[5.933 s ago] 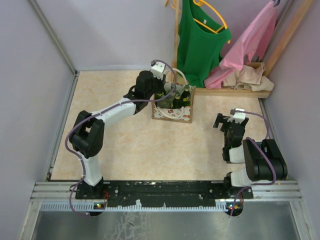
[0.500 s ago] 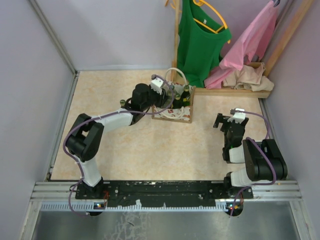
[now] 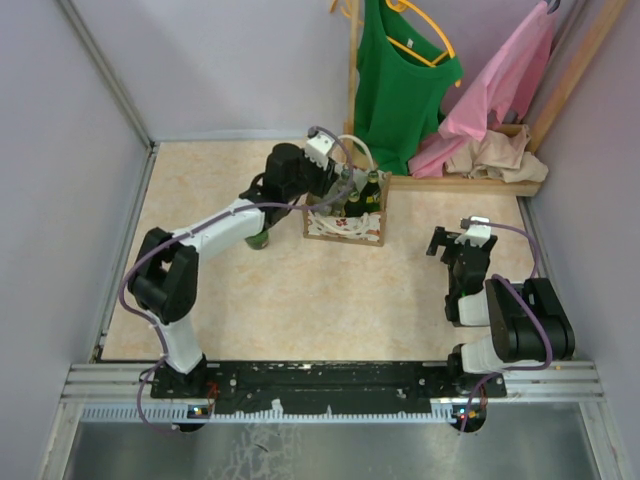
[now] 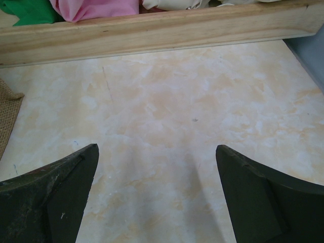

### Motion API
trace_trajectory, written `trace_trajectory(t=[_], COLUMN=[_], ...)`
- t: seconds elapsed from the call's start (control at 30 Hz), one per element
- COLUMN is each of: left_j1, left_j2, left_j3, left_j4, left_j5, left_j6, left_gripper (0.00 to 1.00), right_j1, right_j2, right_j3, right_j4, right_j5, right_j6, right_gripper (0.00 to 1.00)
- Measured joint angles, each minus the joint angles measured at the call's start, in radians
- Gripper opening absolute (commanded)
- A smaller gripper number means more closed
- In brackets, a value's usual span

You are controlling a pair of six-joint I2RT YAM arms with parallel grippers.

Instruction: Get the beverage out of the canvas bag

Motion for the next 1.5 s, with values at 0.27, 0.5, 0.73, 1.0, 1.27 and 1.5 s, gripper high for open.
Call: trace_trajectory(t=[0.27, 0.5, 0.73, 1.0, 1.27, 1.5], left_j1=[0.0, 0.015, 0.16, 0.341, 0.341, 0.348], left_j2=[-0.095, -0.208, -0.363, -0.465, -0.539, -0.555], left_j3=[0.12, 0.145, 0.011, -0.198, -0.404, -0.622], left_j4=[-0.053, -0.074, -0.051, -0.029, 0.027, 0.158], left_j5=[-0.037, -0.114, -0.154, -0.245, -0.345, -0.439], left_j6=[0.042, 0.056, 0.008, -0.048, -0.068, -0.06], left_gripper=[0.0, 0.0, 0.0, 0.0, 0.0, 0.0], right_j1=[0.0, 0.0, 0.0, 0.0, 0.0, 0.0], right_j2=[0.0, 0.0, 0.0, 0.0, 0.0, 0.0], right_j3=[0.0, 0.0, 0.0, 0.0, 0.0, 0.0], right_j4=[0.0, 0.0, 0.0, 0.0, 0.0, 0.0], right_j5=[0.0, 0.0, 0.0, 0.0, 0.0, 0.0], right_j6=[0.0, 0.0, 0.0, 0.0, 0.0, 0.0], right_gripper=[0.99, 0.99, 0.99, 0.99, 0.99, 0.99])
